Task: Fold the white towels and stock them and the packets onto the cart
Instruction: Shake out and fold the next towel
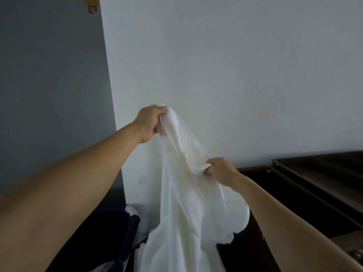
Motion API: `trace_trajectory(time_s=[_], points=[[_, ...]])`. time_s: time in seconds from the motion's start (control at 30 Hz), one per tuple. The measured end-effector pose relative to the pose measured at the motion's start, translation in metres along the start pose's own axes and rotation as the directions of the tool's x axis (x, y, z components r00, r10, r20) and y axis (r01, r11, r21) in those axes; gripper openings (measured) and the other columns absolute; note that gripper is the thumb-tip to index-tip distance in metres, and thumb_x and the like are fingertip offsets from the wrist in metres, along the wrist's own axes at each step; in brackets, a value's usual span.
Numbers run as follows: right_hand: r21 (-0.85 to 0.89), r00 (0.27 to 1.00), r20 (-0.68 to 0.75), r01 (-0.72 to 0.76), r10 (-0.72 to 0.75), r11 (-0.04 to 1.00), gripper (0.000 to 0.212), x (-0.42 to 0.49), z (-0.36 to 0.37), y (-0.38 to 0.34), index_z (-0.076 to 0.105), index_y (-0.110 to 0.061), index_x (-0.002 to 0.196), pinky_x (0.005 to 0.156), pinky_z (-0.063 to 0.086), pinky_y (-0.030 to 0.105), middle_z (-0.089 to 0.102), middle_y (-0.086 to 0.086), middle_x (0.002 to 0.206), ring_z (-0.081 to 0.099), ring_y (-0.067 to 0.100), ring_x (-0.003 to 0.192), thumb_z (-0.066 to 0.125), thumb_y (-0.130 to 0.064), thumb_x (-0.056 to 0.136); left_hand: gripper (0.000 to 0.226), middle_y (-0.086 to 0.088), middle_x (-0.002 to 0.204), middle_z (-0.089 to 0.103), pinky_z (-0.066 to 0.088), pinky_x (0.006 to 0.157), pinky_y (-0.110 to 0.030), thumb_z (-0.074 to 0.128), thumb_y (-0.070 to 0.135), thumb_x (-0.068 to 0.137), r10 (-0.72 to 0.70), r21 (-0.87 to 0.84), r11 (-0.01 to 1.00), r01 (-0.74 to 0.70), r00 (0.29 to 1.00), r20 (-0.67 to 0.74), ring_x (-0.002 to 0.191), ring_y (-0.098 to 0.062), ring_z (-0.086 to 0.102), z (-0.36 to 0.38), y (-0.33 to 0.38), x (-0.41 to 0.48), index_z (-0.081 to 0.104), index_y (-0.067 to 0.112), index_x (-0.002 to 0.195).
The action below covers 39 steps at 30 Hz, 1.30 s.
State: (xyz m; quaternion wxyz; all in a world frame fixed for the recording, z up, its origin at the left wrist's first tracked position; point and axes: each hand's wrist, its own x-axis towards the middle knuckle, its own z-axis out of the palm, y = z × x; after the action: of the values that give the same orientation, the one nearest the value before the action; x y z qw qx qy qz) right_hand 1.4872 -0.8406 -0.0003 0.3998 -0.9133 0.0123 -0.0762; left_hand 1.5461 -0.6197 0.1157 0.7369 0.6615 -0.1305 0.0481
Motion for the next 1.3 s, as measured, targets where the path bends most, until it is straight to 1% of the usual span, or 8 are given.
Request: trace_trajectory(time_s=[0.2,0.37,0.5,0.6,0.77,0.9,1.1,1.3], points=[[-0.113,0.994,-0.027,0.103,-0.106,0.988,0.014,0.003,-0.001,-0.013,0.069,-0.025,0.09,0.071,0.041,0.023,0.059,-0.012,0.096,0.059,0.012,0.093,0.077,-0.023,0.079,0.014,-0.006,0.089,0.063,0.047,0.076,-0.034,0.052,0.015,0.1,-0.005,0.188,0.981,-0.048,0.961,0.275,0.085,-0.022,0.059,0.0,-0.011,-0.016,0.063,0.01,0.094],[0.33,0.921,-0.314,0.335,-0.232,0.883,0.009,-0.002,0.003,-0.048,0.07,-0.022,0.091,0.078,0.043,0.016,0.065,-0.011,0.11,0.06,0.005,0.097,0.071,-0.031,0.089,0.02,-0.013,0.097,0.069,0.054,0.083,-0.036,0.055,0.021,0.101,-0.118,0.541,0.822,-0.177,0.876,0.467,0.085,-0.022,0.065,0.004,-0.005,-0.024,0.065,0.004,0.103],[0.08,0.97,-0.156,0.201,-0.187,0.976,0.01,0.001,0.012,-0.034,0.067,-0.025,0.085,0.068,0.043,0.021,0.064,-0.013,0.083,0.061,0.012,0.083,0.072,-0.032,0.089,0.022,-0.009,0.1,0.071,0.055,0.088,-0.038,0.055,0.019,0.101,-0.108,0.537,0.825,-0.179,0.882,0.46,0.09,-0.021,0.067,-0.006,-0.008,-0.025,0.066,0.002,0.109],[0.093,0.974,-0.071,0.222,-0.216,0.971,0.01,0.001,0.029,-0.011,0.069,-0.025,0.091,0.082,0.043,0.019,0.063,-0.015,0.113,0.058,0.006,0.105,0.075,-0.032,0.086,0.024,-0.013,0.104,0.072,0.054,0.091,-0.042,0.056,0.02,0.1,-0.113,0.533,0.83,-0.165,0.886,0.45,0.092,-0.024,0.067,-0.016,-0.003,-0.022,0.066,0.001,0.111],[0.45,0.968,0.082,0.178,-0.239,0.875,0.014,-0.007,0.023,-0.025,0.077,-0.018,0.103,0.094,0.054,0.034,0.067,-0.008,0.123,0.066,0.009,0.107,0.071,-0.018,0.09,0.027,-0.014,0.109,0.071,0.055,0.091,-0.036,0.055,0.019,0.1,-0.203,0.492,0.865,-0.096,0.83,0.519,0.097,-0.023,0.068,-0.016,-0.002,-0.023,0.064,-0.001,0.116],[0.437,0.983,0.057,0.131,-0.173,0.89,0.016,-0.008,0.021,-0.014,0.075,-0.008,0.084,0.093,0.054,0.054,0.074,0.015,0.091,0.069,0.026,0.085,0.071,-0.021,0.092,0.014,-0.001,0.087,0.07,0.054,0.071,-0.023,0.055,0.015,0.1,-0.089,0.432,0.891,-0.14,0.88,0.467,0.079,-0.014,0.067,-0.026,0.009,-0.018,0.066,0.006,0.099],[0.321,0.991,-0.004,0.126,-0.132,0.939,0.017,0.006,0.011,-0.02,0.076,-0.012,0.088,0.09,0.057,0.046,0.075,0.015,0.094,0.071,0.028,0.083,0.067,-0.024,0.095,0.016,-0.006,0.083,0.062,0.05,0.074,-0.037,0.058,0.015,0.098,0.264,0.464,0.808,-0.364,0.927,0.267,0.078,-0.021,0.058,-0.032,0.037,0.005,0.065,0.005,0.087],[0.143,0.834,-0.522,0.29,-0.177,0.946,0.028,0.022,-0.04,-0.071,0.069,-0.016,0.067,0.061,0.042,0.03,0.054,-0.005,0.055,0.052,0.018,0.06,0.065,-0.022,0.094,0.029,-0.004,0.077,0.059,0.052,0.068,-0.047,0.056,0.038,0.092,0.41,0.544,0.769,-0.337,0.912,-0.015,0.071,-0.023,0.055,-0.069,0.022,0.029,0.061,0.012,0.079]])
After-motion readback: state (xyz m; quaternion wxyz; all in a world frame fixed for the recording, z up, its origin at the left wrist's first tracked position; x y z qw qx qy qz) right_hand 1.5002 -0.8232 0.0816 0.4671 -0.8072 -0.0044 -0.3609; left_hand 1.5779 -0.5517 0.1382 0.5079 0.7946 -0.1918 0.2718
